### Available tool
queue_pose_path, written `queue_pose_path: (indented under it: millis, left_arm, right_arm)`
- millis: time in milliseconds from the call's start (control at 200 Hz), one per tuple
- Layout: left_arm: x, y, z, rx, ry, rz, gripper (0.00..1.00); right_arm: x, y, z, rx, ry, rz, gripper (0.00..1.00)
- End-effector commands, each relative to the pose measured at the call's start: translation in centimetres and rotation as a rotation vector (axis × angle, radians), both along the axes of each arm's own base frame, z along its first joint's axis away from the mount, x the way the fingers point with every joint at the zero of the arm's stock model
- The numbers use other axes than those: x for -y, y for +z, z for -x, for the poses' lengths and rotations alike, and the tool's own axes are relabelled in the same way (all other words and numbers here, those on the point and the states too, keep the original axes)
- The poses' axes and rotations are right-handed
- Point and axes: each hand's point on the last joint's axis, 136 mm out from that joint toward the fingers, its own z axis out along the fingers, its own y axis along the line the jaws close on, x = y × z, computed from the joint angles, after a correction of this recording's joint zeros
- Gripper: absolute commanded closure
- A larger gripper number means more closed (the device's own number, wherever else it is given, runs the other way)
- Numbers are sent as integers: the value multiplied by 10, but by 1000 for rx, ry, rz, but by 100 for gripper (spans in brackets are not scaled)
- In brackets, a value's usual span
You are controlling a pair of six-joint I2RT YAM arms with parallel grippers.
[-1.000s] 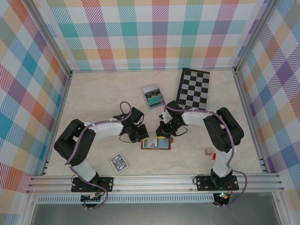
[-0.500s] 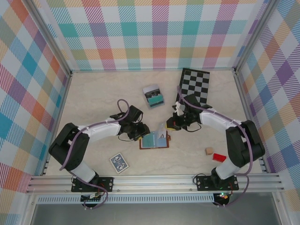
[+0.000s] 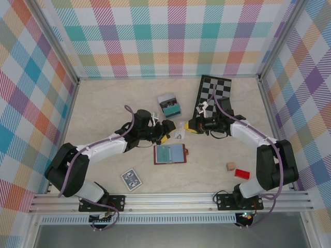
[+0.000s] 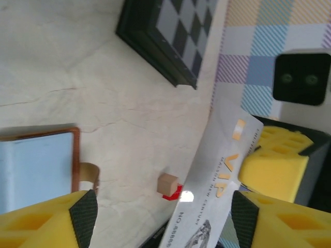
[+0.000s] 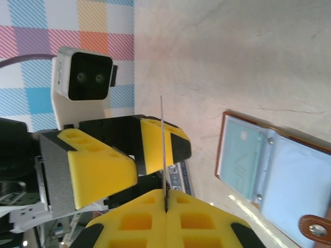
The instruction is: Take the credit cards out of the card holder
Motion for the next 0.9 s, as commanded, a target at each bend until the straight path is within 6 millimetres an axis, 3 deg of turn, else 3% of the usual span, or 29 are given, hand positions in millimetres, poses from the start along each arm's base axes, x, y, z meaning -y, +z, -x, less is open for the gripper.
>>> queue_pose_path:
  millis: [0, 275, 460, 500, 615, 705, 895]
  left_arm:
    - [14, 37, -4, 71, -39, 176, 38]
    - [19, 53, -4, 116, -59, 261, 72]
    - [18, 51, -4, 129, -68, 219, 94]
    - [17, 48, -4, 132, -72, 188, 100]
    - [6, 36, -5, 144, -93, 11, 100]
    - [-7, 42, -15, 206, -108, -195, 100]
    - [-44, 50, -50, 378, -136, -632, 100]
  right_arm:
    - [-5, 30, 1, 29, 32, -112, 100]
    - [-2, 30, -1, 7, 23, -125, 100]
    - [1, 25, -2, -3, 8, -98, 100]
    - [3, 22, -2, -4, 0, -76, 94]
    - [14, 14, -3, 10, -47, 26, 70]
    - [28, 6, -5, 20, -99, 131, 50]
    - [49, -7, -8, 15, -153, 273, 34]
